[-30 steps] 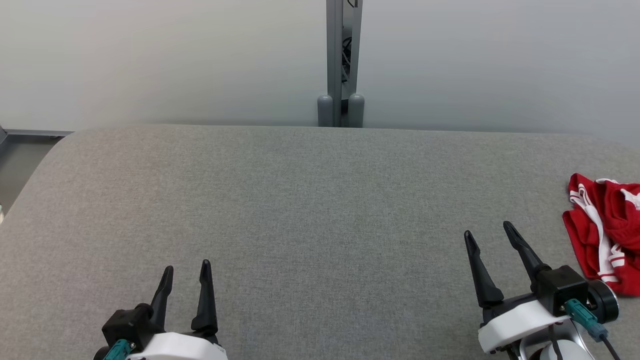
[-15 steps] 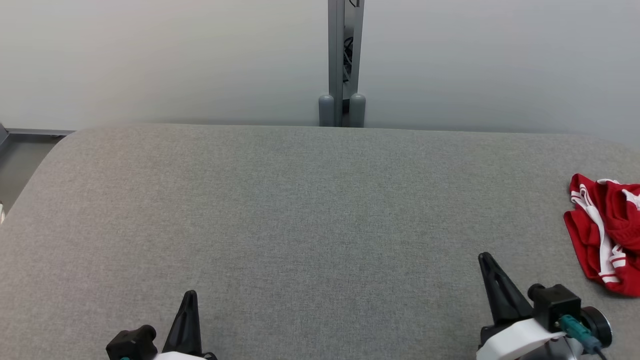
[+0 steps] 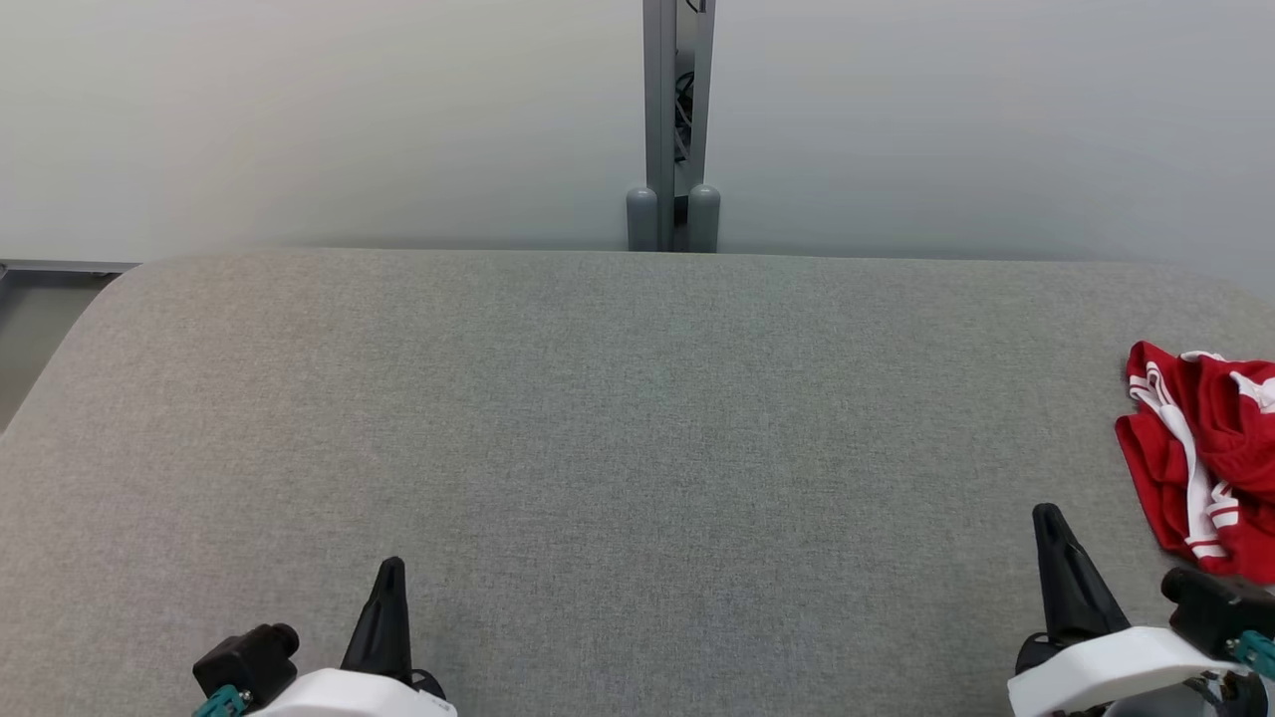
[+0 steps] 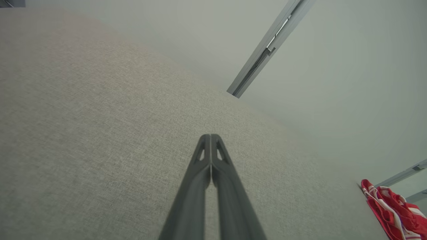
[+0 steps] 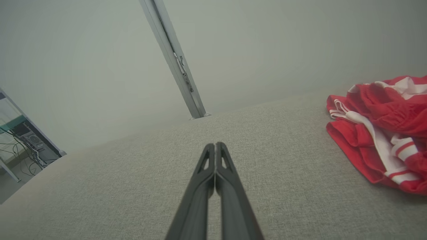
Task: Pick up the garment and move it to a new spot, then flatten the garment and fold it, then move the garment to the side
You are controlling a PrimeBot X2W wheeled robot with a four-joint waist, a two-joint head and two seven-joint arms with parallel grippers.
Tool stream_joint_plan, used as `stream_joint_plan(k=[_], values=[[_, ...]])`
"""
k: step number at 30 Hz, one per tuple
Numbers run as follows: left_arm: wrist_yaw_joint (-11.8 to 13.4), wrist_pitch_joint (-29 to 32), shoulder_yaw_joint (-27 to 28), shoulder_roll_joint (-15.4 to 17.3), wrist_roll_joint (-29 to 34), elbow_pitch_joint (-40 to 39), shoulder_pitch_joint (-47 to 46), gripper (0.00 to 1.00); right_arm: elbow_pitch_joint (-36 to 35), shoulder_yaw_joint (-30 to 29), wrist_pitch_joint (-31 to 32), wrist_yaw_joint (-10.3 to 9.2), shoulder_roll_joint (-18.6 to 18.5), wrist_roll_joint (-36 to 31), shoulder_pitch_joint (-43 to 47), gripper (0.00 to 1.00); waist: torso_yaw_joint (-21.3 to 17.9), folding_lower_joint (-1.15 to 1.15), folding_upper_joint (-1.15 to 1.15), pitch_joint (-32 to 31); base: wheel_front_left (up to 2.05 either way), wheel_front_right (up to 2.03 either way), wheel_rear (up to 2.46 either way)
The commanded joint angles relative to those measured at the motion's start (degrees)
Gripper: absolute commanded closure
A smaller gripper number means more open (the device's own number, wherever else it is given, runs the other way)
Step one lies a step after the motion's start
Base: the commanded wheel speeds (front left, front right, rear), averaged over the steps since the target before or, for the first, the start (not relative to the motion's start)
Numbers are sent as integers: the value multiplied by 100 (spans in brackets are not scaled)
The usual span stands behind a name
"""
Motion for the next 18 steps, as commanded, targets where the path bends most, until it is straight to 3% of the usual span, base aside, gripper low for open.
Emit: stream_joint_plan(k=[1, 18], values=[[-57, 33, -17, 11, -246, -56, -229, 100, -172, -108, 74, 1, -35, 322, -16, 100, -7, 0, 0, 1, 0, 0, 0], [-262, 294, -154, 19, -1579, 18, -558, 100, -547, -622, 516, 1, -53, 2051, 280, 100, -76, 0, 0, 15, 0, 0, 0]])
